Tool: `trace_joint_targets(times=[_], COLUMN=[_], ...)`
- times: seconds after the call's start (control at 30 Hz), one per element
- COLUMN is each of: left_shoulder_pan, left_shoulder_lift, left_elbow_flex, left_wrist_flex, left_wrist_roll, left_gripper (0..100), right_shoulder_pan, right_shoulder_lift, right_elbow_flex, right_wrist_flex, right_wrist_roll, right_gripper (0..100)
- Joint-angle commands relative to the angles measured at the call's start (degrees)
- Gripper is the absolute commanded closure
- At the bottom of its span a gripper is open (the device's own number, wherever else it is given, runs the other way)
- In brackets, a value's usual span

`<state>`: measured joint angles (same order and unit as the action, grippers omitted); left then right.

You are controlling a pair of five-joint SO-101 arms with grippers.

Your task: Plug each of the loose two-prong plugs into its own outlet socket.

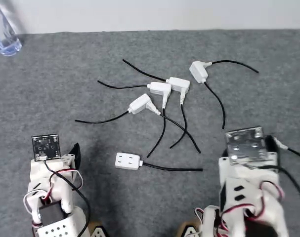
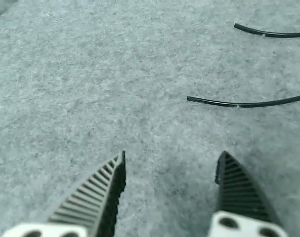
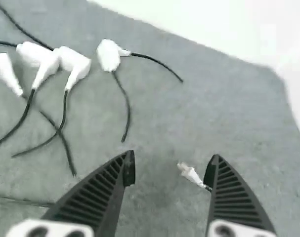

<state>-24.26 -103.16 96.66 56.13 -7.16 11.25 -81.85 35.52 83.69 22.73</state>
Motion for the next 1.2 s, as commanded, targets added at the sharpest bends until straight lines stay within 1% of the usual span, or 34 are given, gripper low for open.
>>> trace_joint_targets(times=[0.0, 0.1, 0.3, 0.4, 0.5, 0.6, 0.9, 1.07, 1.17], left_shoulder_pan=[0.26, 0.26, 0.26, 0.62, 4.57, 6.33, 6.42, 6.42, 6.42], left_shoulder_lift=[-1.05, -1.05, -1.05, -1.05, -1.05, -1.05, -1.05, -0.88, -0.88], left_elbow_flex=[-0.22, -0.22, -0.22, -0.31, -0.31, -0.22, -0.22, -0.22, -0.22], left_wrist_flex=[-0.88, -1.05, -1.14, -1.05, -0.97, -0.88, -0.88, -0.88, -0.79], left_wrist_roll=[1.05, 4.57, 5.36, 5.63, 9.23, 10.20, 10.20, 10.20, 10.20], left_gripper=[72, 72, 72, 72, 72, 72, 72, 72, 72], right_shoulder_pan=[2.86, 4.26, 4.53, 7.52, 10.42, 11.74, 12.70, 17.19, 19.56], right_shoulder_lift=[9.27, 16.66, 33.10, 41.89, 49.27, 55.43, 70.55, 82.07, 89.01], right_elbow_flex=[-16.26, -25.67, -39.47, -44.92, -48.97, -51.52, -52.31, -51.69, -51.60], right_wrist_flex=[2.77, 4.79, 10.68, 13.58, 14.02, 14.46, 14.37, 12.79, 10.33], right_wrist_roll=[-6.42, -11.25, -11.25, -11.25, -10.37, -5.45, 14.15, 22.24, 28.57], right_gripper=[77.8, 77.9, 77.9, 77.9, 77.9, 77.9, 77.9, 77.9, 77.9])
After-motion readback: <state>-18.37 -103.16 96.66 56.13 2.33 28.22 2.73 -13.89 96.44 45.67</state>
